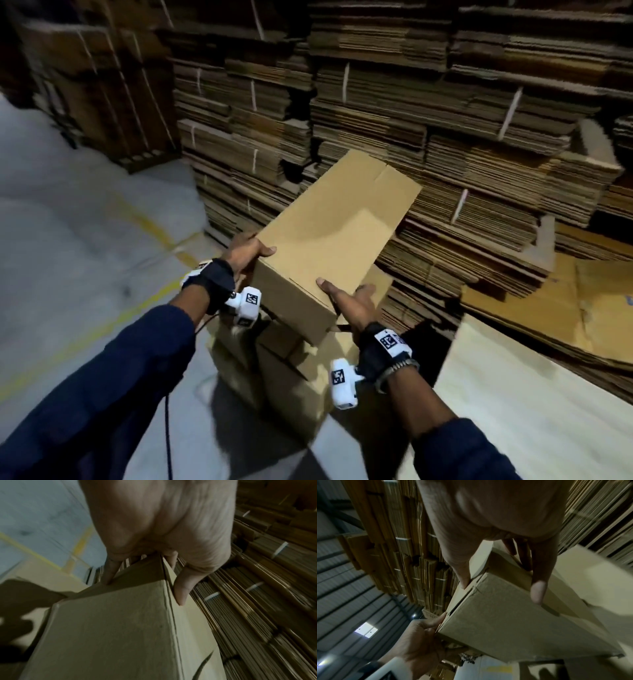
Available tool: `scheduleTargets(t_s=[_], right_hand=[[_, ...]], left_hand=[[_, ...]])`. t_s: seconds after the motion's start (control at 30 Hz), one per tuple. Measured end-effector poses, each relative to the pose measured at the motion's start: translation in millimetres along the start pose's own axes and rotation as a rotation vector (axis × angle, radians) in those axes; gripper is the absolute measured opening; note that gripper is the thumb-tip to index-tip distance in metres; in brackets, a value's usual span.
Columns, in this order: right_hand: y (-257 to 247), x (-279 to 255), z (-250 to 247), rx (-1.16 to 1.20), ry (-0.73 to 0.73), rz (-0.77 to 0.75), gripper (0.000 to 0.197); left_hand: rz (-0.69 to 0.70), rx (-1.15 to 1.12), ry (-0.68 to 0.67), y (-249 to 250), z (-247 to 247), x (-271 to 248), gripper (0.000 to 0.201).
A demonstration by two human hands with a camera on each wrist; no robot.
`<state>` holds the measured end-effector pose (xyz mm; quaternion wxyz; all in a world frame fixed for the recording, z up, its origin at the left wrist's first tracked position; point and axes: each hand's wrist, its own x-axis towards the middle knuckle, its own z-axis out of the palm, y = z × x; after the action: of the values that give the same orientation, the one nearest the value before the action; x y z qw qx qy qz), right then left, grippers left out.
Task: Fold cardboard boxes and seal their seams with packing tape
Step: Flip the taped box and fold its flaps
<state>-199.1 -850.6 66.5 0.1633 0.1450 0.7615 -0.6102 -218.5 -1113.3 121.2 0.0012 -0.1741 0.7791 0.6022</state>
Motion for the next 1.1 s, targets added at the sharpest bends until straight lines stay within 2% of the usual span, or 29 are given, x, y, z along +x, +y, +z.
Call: scheduleTargets(t_s=[0.07,0.17,0.27,0.4,0.47,0.53,0.63,0.7,0.8,0.9,1.1], right_hand=[[-16,6,47,0.024,-0.072,0.041,0.152],[-27,31,110,0.013,-0.092,0.058,0.155],[-29,59,159,-0.034,-0.11,0.099,0.163],[-33,77,211,-0.119,-0.094,0.058,0.174],[-29,86,231,-0.124,-0.09,0.068,0.172],[-32,79,239,-0.179,-0.126,0.091,0.165],[-34,73,247,-0.29,-0.172,0.087,0.145],[-29,78,255,-0.329,-0.174,0.085,0.136],[-29,83,268,-0.358,-0.188,0.102,0.124],[-39,80,271,-0.287,-0.199,0.155,0.111],[-39,74,258,-0.298,-0.173,0.191,0.1]], left_hand=[[-0.002,-0.047,0.054,-7,-38,23,0.032],[-0.029,-0.108,0.092,-23,-85,60,0.035],[-0.016,-0.126,0.139,-43,-119,96,0.031],[-0.026,-0.148,0.234,-67,-152,139,0.028],[-0.027,-0.132,0.235,-82,-162,157,0.03],[-0.064,-0.105,0.232,-105,-168,171,0.031],[-0.12,-0.05,0.24,-142,-172,184,0.053],[-0.108,-0.012,0.249,-152,-174,185,0.06],[-0.079,0.134,0.298,-151,-178,183,0.067],[-0.093,0.338,0.344,-147,-177,179,0.069],[-0.016,0.537,0.4,-132,-158,157,0.064]])
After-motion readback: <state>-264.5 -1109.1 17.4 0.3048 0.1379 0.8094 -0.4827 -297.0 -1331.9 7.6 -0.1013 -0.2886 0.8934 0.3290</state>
